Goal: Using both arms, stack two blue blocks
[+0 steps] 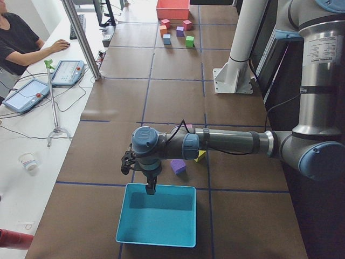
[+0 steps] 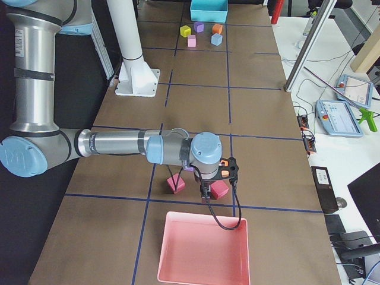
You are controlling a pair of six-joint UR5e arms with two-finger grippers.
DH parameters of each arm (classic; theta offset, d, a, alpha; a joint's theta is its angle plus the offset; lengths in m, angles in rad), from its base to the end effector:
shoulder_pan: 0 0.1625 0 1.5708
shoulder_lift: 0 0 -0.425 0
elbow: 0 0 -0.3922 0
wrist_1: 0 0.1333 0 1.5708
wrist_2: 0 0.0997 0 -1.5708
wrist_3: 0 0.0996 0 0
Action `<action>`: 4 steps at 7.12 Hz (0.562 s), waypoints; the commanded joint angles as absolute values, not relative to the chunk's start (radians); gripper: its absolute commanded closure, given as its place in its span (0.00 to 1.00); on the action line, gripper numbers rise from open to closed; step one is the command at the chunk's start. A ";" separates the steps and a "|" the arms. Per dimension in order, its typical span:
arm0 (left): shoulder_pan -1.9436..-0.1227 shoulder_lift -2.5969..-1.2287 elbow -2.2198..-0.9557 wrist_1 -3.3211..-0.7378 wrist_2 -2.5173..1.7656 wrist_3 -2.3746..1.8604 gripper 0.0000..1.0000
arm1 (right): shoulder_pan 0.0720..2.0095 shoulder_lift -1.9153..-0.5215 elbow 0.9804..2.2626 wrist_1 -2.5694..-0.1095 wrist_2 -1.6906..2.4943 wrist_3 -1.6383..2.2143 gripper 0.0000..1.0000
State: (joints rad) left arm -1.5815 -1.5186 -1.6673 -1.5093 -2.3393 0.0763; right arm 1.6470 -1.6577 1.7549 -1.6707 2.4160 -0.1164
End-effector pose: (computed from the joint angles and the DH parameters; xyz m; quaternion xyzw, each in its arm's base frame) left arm -0.0691 -0.4674 0.6429 0.0083 0.3748 0.0272 0.9267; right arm 0.0931 -0.4472 0.6142 0.0382 -0.4084 -0.0178 0.9119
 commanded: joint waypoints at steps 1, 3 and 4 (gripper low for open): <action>-1.582 -1.516 -1.674 -1.509 -2.339 0.077 0.00 | 1.620 -1.564 1.750 -1.681 2.421 -0.117 0.00; -1.582 -1.514 -1.677 -1.509 -2.339 0.077 0.00 | 1.570 -1.526 1.811 -1.669 2.471 -0.083 0.00; -1.582 -1.513 -1.677 -1.509 -2.341 0.077 0.00 | 1.507 -1.511 1.837 -1.667 2.476 0.023 0.00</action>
State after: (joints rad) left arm -1.5815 -1.5141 -1.6757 -1.5095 -2.3397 0.0766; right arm 1.5693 -1.5299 1.8021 -1.6708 2.4579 -0.0641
